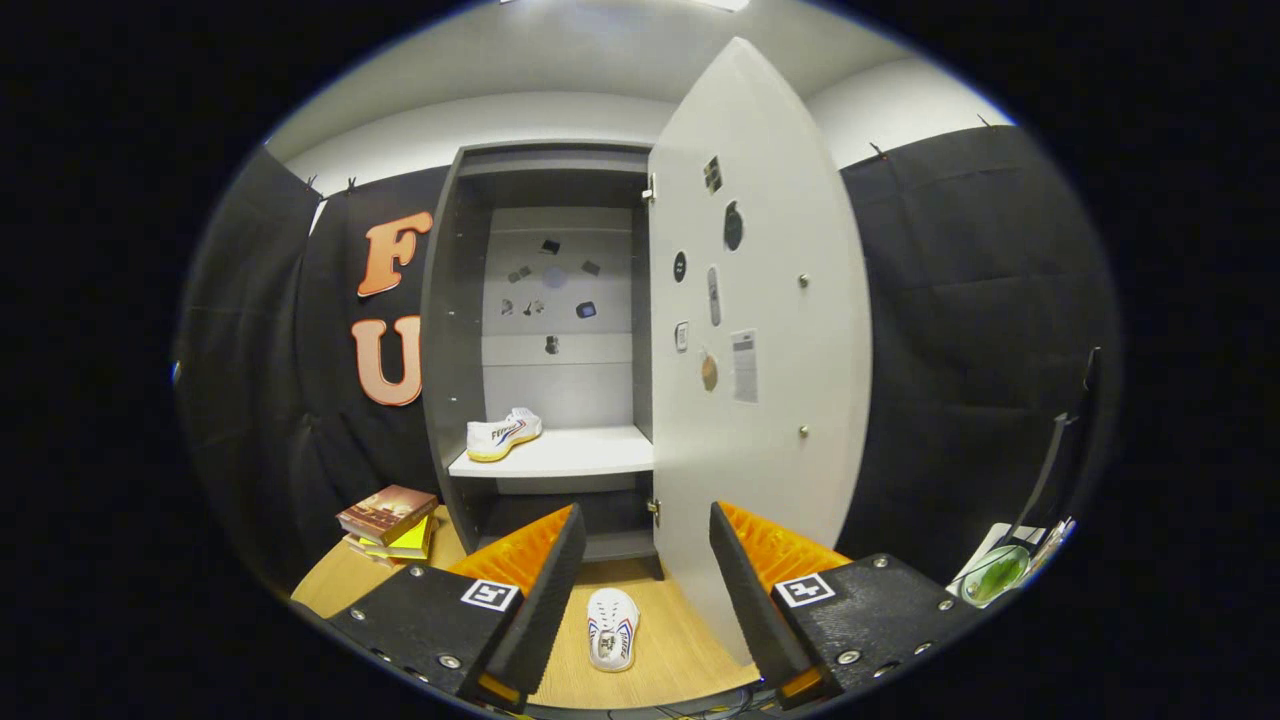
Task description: Open the shoe cabinet door, grab the shoes and put them into the shoe cabinet, then close the shoe cabinet door.
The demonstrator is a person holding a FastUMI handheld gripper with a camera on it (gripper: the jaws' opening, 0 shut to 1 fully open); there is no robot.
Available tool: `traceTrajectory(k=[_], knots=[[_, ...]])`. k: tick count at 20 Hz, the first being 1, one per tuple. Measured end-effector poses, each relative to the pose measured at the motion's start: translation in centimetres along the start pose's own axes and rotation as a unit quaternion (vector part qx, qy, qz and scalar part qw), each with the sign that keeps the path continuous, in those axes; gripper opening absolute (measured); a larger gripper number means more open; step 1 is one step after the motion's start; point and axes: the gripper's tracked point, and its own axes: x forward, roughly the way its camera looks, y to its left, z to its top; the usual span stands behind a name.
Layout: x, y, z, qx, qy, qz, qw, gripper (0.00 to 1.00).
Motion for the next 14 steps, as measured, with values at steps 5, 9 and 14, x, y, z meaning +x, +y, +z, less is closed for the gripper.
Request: traceTrajectory(k=[5, 9, 14], knots=[[3.7, 2.7, -6.4, 0.008, 0.055, 0.018, 0.998, 0.81], [7.2, 3.8, -14.0, -0.014, 0.118, 0.017, 0.993, 0.83], [9.7, 6.0, -23.1, -0.04, 0.204, 0.03, 0.978, 0.83]])
